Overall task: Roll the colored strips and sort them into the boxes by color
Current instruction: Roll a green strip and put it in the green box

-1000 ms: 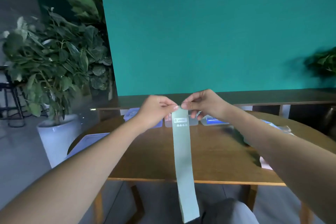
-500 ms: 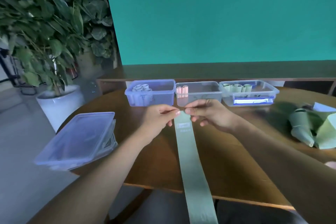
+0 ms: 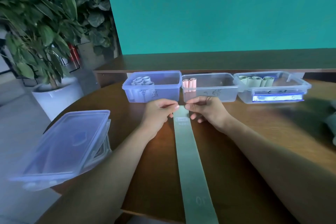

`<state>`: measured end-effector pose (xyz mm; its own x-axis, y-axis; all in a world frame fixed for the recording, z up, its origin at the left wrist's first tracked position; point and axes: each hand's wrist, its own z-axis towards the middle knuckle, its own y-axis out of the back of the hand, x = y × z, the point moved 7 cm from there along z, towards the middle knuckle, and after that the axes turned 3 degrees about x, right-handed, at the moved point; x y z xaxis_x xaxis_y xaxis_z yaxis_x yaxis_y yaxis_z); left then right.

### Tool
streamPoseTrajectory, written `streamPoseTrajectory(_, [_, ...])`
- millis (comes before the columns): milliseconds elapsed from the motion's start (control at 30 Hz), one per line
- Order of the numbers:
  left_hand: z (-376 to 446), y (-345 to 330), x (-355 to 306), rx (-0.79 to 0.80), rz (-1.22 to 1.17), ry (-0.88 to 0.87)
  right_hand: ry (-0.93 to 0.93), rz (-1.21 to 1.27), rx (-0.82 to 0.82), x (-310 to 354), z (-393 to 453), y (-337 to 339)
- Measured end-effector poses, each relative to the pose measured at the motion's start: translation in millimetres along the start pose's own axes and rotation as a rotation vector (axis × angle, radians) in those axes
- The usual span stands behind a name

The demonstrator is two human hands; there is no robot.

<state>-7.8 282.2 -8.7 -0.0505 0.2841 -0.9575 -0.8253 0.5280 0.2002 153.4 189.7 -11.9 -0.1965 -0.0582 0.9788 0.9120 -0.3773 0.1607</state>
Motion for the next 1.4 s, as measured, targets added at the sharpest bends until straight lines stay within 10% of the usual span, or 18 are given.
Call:
streamPoseTrajectory(733, [27, 30, 20, -0.252, 0.206, -0.004, 0.039, -0.285, -0.032, -2, 3, -13])
streamPoseTrajectory(1400, [-160, 8, -32, 0.206, 0.365, -0.100, 0.157, -0.340, 0.235, 24, -165, -27])
